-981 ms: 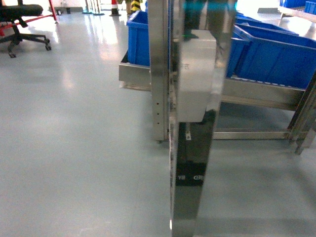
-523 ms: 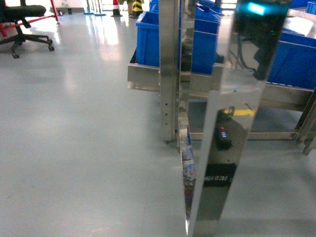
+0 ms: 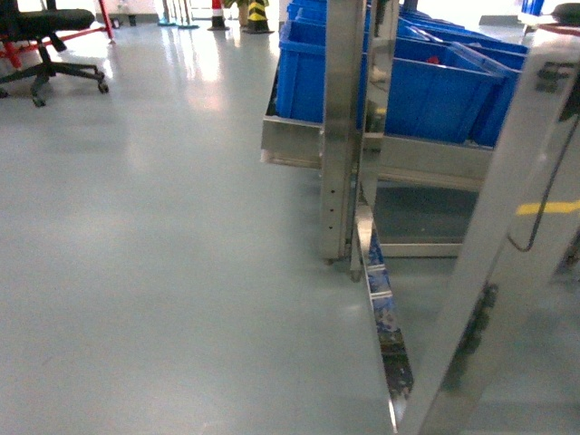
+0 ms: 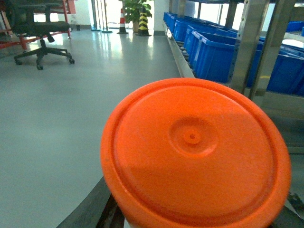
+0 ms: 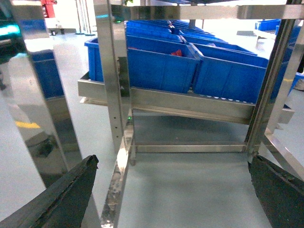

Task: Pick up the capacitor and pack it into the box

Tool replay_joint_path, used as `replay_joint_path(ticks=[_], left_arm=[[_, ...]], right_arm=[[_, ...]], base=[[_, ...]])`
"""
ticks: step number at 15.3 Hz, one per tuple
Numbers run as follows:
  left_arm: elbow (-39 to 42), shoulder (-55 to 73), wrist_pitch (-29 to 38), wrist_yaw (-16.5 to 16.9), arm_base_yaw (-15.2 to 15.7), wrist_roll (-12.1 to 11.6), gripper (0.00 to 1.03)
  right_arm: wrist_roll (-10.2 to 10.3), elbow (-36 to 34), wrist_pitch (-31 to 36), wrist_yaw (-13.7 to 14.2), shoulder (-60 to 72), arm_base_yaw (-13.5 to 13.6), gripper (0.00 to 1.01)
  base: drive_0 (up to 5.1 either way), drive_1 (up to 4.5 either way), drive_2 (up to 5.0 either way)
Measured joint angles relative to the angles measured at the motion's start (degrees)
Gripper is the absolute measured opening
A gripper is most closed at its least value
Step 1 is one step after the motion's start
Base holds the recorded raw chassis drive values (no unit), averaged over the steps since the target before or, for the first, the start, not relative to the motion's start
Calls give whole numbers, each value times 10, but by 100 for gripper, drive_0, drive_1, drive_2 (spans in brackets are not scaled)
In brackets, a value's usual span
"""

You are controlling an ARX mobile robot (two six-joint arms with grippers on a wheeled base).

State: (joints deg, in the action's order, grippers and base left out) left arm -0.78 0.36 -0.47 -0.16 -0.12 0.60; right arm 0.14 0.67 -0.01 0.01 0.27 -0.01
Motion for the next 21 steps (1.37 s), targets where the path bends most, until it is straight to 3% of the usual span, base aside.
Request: replay_joint_path(ticks=[21], left_arm=[[0,0,2,2,0,0,45]], right_arm=[[0,0,-3,0,0,0,98]], base=[[-501,245,245]])
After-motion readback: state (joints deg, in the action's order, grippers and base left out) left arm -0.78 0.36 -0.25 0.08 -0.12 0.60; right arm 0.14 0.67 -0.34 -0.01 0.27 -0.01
